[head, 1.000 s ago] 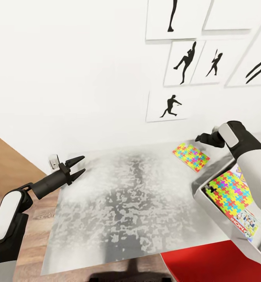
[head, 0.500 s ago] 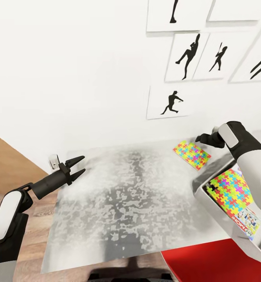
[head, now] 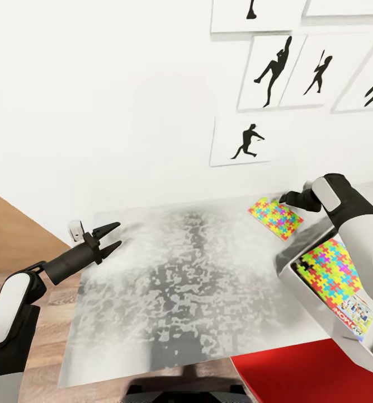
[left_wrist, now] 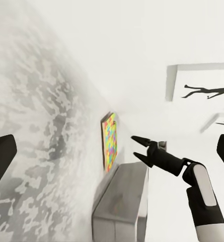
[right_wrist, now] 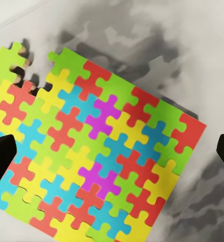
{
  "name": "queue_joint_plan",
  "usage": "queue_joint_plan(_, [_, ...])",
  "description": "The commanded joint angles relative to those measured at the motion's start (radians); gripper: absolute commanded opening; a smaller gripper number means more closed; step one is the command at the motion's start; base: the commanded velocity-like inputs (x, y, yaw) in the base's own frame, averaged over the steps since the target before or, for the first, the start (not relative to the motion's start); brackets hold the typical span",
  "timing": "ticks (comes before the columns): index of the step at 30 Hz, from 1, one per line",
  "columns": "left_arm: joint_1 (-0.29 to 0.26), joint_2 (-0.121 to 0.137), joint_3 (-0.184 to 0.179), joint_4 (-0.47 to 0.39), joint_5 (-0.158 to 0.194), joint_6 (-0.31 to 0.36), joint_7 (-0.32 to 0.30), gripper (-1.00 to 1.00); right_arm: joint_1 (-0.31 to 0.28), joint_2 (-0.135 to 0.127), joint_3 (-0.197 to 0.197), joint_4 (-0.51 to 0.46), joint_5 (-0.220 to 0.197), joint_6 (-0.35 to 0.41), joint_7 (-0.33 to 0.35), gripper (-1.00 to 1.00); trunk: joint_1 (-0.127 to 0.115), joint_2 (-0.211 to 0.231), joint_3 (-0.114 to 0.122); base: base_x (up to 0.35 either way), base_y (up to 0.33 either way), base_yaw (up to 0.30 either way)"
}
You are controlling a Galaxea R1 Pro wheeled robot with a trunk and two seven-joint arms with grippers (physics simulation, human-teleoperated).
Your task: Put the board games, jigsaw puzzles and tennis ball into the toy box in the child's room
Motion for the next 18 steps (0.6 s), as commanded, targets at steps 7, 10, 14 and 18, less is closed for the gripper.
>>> queue_joint_plan(7, [0.008,0.006,0.009,-0.002,0.0,0.005,-0.06,1.0,0.0,0.0,0.008,-0.001,-0.011,0.002,-0.007,1.0,0.0,-0.002,-0.013,0.0,0.0,0.0])
queue_joint_plan(10, [0.012,0.007,0.018,-0.002,0.0,0.005,-0.097,1.0,0.0,0.0,0.008,-0.001,-0.011,0.001,-0.008,1.0,0.0,-0.002,-0.018,0.0,0.0,0.0])
queue_joint_plan(14, [0.018,0.009,0.029,-0.002,0.0,0.006,-0.142,1.0,0.0,-0.001,0.008,-0.001,-0.011,0.001,-0.008,1.0,0.0,-0.002,-0.024,0.0,0.0,0.0])
queue_joint_plan(18, [0.022,0.009,0.035,-0.002,0.001,0.006,-0.166,1.0,0.0,-0.001,0.008,-0.002,-0.011,0.001,-0.008,1.0,0.0,-0.002,-0.031,0.0,0.0,0.0])
